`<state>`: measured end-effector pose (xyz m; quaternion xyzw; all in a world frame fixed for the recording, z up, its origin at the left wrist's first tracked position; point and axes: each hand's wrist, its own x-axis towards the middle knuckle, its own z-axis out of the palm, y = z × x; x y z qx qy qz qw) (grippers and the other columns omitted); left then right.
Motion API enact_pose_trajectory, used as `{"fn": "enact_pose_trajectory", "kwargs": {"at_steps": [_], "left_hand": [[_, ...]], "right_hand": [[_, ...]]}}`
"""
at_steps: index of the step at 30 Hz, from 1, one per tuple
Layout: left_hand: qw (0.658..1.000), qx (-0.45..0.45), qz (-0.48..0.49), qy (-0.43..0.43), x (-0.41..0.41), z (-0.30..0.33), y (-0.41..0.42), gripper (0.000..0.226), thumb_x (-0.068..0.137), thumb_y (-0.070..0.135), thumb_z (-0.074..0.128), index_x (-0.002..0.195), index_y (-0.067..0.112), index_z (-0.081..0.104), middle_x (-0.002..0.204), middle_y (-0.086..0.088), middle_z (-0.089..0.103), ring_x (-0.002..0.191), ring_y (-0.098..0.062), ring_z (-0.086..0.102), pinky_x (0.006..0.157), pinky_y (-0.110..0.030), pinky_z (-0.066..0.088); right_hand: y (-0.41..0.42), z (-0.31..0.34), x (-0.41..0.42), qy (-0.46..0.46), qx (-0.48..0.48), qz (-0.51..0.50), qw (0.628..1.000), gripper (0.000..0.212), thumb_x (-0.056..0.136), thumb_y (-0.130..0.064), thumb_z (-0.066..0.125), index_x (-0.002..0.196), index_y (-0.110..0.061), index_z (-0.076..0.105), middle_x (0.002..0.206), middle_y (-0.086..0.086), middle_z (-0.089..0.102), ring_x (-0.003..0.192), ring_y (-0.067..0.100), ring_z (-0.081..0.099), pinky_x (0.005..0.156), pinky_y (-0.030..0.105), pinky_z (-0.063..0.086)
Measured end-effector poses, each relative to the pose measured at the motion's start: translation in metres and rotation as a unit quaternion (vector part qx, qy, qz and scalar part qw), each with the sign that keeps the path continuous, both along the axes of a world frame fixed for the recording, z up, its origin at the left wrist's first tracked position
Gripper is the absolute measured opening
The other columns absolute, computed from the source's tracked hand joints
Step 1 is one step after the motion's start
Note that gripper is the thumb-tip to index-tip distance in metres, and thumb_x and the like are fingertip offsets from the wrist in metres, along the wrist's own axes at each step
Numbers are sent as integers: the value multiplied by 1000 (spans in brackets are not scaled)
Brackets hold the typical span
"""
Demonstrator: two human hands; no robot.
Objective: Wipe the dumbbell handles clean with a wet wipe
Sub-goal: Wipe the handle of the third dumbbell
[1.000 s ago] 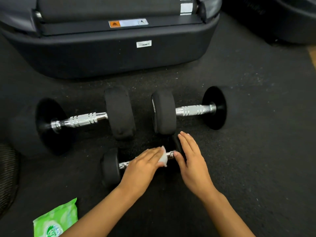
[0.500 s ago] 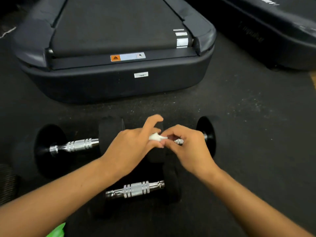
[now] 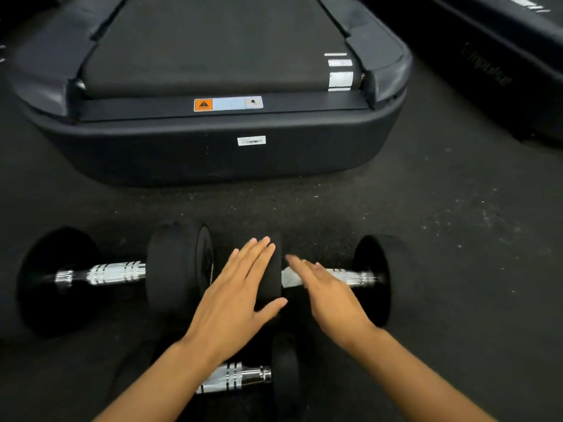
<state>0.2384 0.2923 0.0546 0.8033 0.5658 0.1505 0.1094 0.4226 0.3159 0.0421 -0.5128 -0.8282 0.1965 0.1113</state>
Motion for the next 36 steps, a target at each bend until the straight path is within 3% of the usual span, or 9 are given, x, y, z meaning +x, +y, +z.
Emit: {"fn": "enact_pose_trajectory", "kwargs": {"at_steps": [4, 7, 11, 13, 17, 23, 27, 31, 36], "left_hand": [[1000, 0, 16, -13, 8, -7, -3, 71, 87, 47, 38, 146, 13, 20, 155, 2, 16, 143, -8, 6, 114, -26, -1], [1000, 18, 5, -25, 18, -10, -5, 64, 87, 35, 39, 145, 11, 24, 154, -1, 21, 143, -11, 10, 115, -29, 4], [998, 19, 14, -57, 23, -15, -4, 62, 86, 30, 38, 145, 12, 26, 154, 1, 21, 143, -10, 9, 116, -29, 3], [997, 17, 14, -77, 23, -16, -3, 62, 86, 30, 39, 145, 13, 27, 154, 3, 21, 143, -9, 10, 116, -30, 4], [996, 17, 21, -89, 25, -16, -3, 62, 85, 29, 39, 145, 14, 28, 153, 5, 21, 142, -8, 10, 116, -29, 4], [996, 21, 9, -82, 22, -18, -2, 63, 86, 29, 40, 146, 14, 27, 154, 4, 20, 143, -9, 10, 116, -31, 6], [996, 14, 12, -93, 22, -19, -3, 63, 85, 29, 41, 145, 15, 28, 154, 5, 22, 143, -9, 11, 116, -32, 7], [995, 25, 6, -93, 21, -19, -1, 63, 85, 29, 42, 145, 14, 29, 153, 4, 23, 142, -10, 12, 116, -32, 8], [995, 20, 9, -101, 21, -20, 1, 64, 84, 30, 42, 145, 14, 30, 153, 4, 24, 142, -9, 12, 116, -33, 9]], "right_hand": [[-6, -32, -4, -29, 117, -1, 993, 44, 77, -4, 44, 119, -3, 60, 122, 10, 61, 118, 26, 54, 103, 43, 30], [2, -39, -10, -26, 138, -1, 990, 35, 83, -16, 49, 113, -4, 62, 115, 10, 65, 111, 24, 59, 104, 34, 32], [21, -35, 1, 14, 102, -10, 995, 29, 82, -10, 61, 111, -10, 60, 95, 6, 69, 90, 23, 64, 96, 32, 42], [23, -28, 0, 31, 84, -26, 996, 25, 86, -15, 48, 107, -12, 62, 88, 5, 68, 84, 24, 64, 83, 38, 53], [18, -29, -16, 30, 42, 3, 999, 35, 87, -14, 46, 118, -7, 59, 124, 9, 60, 112, 24, 57, 93, 33, 46], [18, -26, -7, 14, 56, -10, 998, 24, 78, -6, 58, 100, -10, 63, 102, 6, 67, 92, 27, 64, 70, 33, 53], [12, -29, -2, -3, 88, 6, 996, 36, 74, -7, 60, 109, -9, 65, 110, 7, 67, 101, 24, 64, 80, 33, 53], [18, -25, -7, 19, 60, -18, 998, 38, 73, -5, 51, 109, -5, 64, 111, 11, 65, 95, 30, 65, 71, 38, 57], [13, -30, -2, -6, 87, 22, 996, 40, 83, -14, 41, 117, -7, 62, 115, 8, 64, 108, 26, 61, 88, 37, 51]]}}
